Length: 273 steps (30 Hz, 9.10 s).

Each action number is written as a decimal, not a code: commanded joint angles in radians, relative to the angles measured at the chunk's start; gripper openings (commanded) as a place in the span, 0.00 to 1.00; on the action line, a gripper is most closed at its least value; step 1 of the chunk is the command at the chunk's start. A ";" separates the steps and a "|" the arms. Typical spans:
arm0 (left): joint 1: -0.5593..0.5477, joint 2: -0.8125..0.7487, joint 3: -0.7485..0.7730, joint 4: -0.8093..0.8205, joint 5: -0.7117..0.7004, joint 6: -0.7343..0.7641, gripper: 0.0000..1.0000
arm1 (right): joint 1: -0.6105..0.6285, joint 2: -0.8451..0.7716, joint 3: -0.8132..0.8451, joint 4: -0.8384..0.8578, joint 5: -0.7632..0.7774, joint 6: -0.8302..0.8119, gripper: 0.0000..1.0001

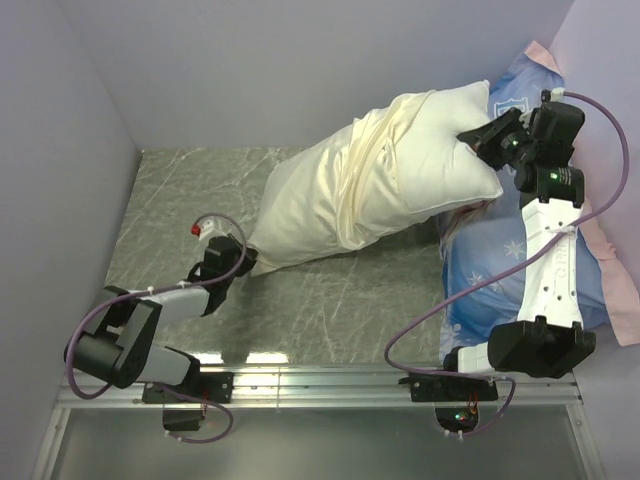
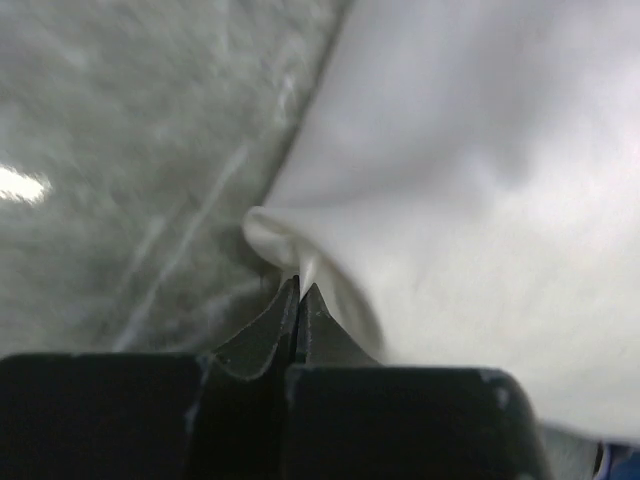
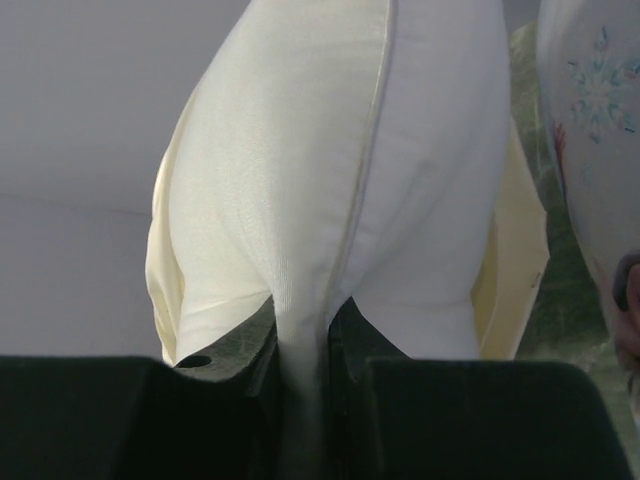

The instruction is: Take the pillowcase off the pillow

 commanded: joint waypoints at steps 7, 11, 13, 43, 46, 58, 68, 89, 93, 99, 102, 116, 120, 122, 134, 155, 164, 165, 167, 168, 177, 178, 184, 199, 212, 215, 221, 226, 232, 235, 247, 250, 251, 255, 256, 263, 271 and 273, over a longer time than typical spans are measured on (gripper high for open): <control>0.172 -0.014 0.269 -0.335 -0.191 -0.064 0.00 | -0.006 -0.062 0.343 0.047 -0.024 0.056 0.00; 0.284 -0.026 0.262 -0.410 -0.200 -0.119 0.00 | -0.023 -0.051 0.431 0.011 -0.011 0.054 0.00; 0.338 -0.032 0.254 -0.435 -0.205 -0.132 0.00 | -0.049 -0.044 0.466 0.002 -0.020 0.065 0.00; 0.587 -0.186 0.182 -0.444 -0.134 -0.130 0.00 | -0.267 -0.149 0.324 0.270 -0.180 0.352 0.00; 0.581 -0.256 0.164 -0.469 -0.154 -0.107 0.00 | -0.172 -0.195 0.220 0.275 -0.140 0.302 0.00; 0.498 -0.506 0.145 -0.588 -0.056 -0.063 0.42 | 0.161 -0.237 0.019 0.188 -0.051 0.053 0.00; 0.436 -0.646 0.173 -0.560 0.102 0.009 0.60 | 0.012 -0.324 -0.343 0.353 -0.286 0.033 0.00; 0.271 0.124 0.866 -0.332 0.679 0.333 0.90 | 0.170 -0.163 -0.270 0.200 -0.149 -0.145 0.00; 0.233 0.211 0.975 -0.407 0.826 0.471 0.90 | 0.176 -0.162 -0.270 0.208 -0.152 -0.142 0.00; 0.176 0.290 1.110 -0.516 0.800 0.582 0.89 | 0.190 -0.162 -0.264 0.203 -0.136 -0.145 0.00; 0.156 0.302 1.113 -0.498 0.820 0.591 0.89 | 0.193 -0.163 -0.261 0.197 -0.125 -0.147 0.00; 0.101 0.365 1.174 -0.500 0.749 0.557 0.02 | 0.227 -0.186 -0.210 0.168 -0.091 -0.139 0.00; 0.104 0.343 1.151 -0.507 0.589 0.531 0.00 | 0.227 -0.197 -0.190 0.158 -0.071 -0.134 0.00; 0.110 0.340 1.151 -0.518 0.521 0.522 0.00 | 0.228 -0.208 -0.175 0.148 -0.048 -0.130 0.00; 0.217 0.221 1.030 -0.456 0.571 0.462 0.07 | 0.205 -0.214 -0.112 0.131 -0.079 -0.120 0.00; 0.104 0.244 1.216 -0.720 0.797 0.821 0.60 | 0.230 -0.165 -0.046 0.114 -0.103 -0.133 0.00; 0.082 0.290 1.233 -0.713 0.755 0.826 0.46 | 0.241 -0.166 -0.044 0.116 -0.102 -0.131 0.00; 0.082 0.293 1.231 -0.711 0.760 0.823 0.37 | 0.242 -0.168 -0.038 0.111 -0.099 -0.133 0.00; 0.082 0.293 1.221 -0.694 0.774 0.821 0.21 | 0.241 -0.168 -0.029 0.106 -0.096 -0.134 0.00; 0.082 0.291 1.216 -0.690 0.771 0.819 0.14 | 0.241 -0.168 -0.021 0.103 -0.094 -0.137 0.00; 0.108 0.230 1.124 -0.593 0.611 0.746 0.00 | 0.242 -0.154 0.002 0.080 -0.066 -0.147 0.00; 0.123 0.230 1.121 -0.595 0.617 0.726 0.00 | 0.241 -0.149 0.003 0.077 -0.065 -0.148 0.00; 0.137 0.257 1.154 -0.618 0.729 0.694 0.50 | 0.378 -0.139 -0.127 0.095 0.040 -0.169 0.00; -0.078 -0.055 0.989 -0.881 0.072 0.340 0.64 | 1.194 -0.252 -0.917 0.578 0.541 0.057 0.00; -0.493 -0.445 0.628 -1.117 -0.237 0.005 0.69 | 1.325 -0.281 -0.920 0.620 0.429 0.037 0.65; -0.634 -0.427 0.637 -1.198 -0.312 -0.046 0.75 | 1.328 -0.417 -0.965 0.532 0.517 0.088 0.69; -0.827 -0.310 0.685 -1.243 -0.465 -0.043 0.79 | 1.160 -0.700 -1.057 0.327 0.665 0.157 0.79; -0.958 -0.078 0.777 -1.413 -0.674 -0.038 0.86 | 0.904 -0.647 -1.048 0.433 0.445 0.085 0.80; -0.987 -0.014 0.774 -1.490 -0.711 -0.240 0.87 | 0.749 -0.289 -0.926 0.664 0.270 0.002 0.77; -0.941 -0.084 0.675 -1.480 -0.662 -0.383 0.83 | 0.744 -0.128 -0.862 0.724 0.199 -0.018 0.73; -0.470 -0.405 0.380 -1.085 -0.311 -0.182 0.67 | 1.129 -0.203 -1.130 0.849 0.384 0.120 0.07; -0.432 -0.367 0.398 -1.049 -0.286 -0.138 0.71 | 1.257 -0.189 -1.140 0.875 0.418 0.176 0.00; -0.418 -0.359 0.401 -1.038 -0.277 -0.117 0.72 | 1.317 -0.183 -1.137 0.881 0.423 0.186 0.00; -0.313 -0.364 0.415 -0.977 -0.210 -0.038 0.80 | 1.420 -0.154 -1.089 0.860 0.498 0.189 0.00; -0.292 -0.364 0.420 -0.940 -0.150 -0.015 0.82 | 1.419 -0.143 -1.072 0.850 0.503 0.189 0.00; -0.269 -0.452 0.420 -0.960 0.050 0.017 0.83 | 1.306 -0.207 -1.023 0.761 0.494 0.131 0.45; -0.333 -0.600 0.415 -1.147 0.061 -0.073 0.86 | 1.184 -0.382 -0.969 0.654 0.470 0.031 0.66; -0.369 -0.609 0.415 -1.167 0.004 -0.113 0.86 | 1.147 -0.405 -0.968 0.626 0.500 0.019 0.70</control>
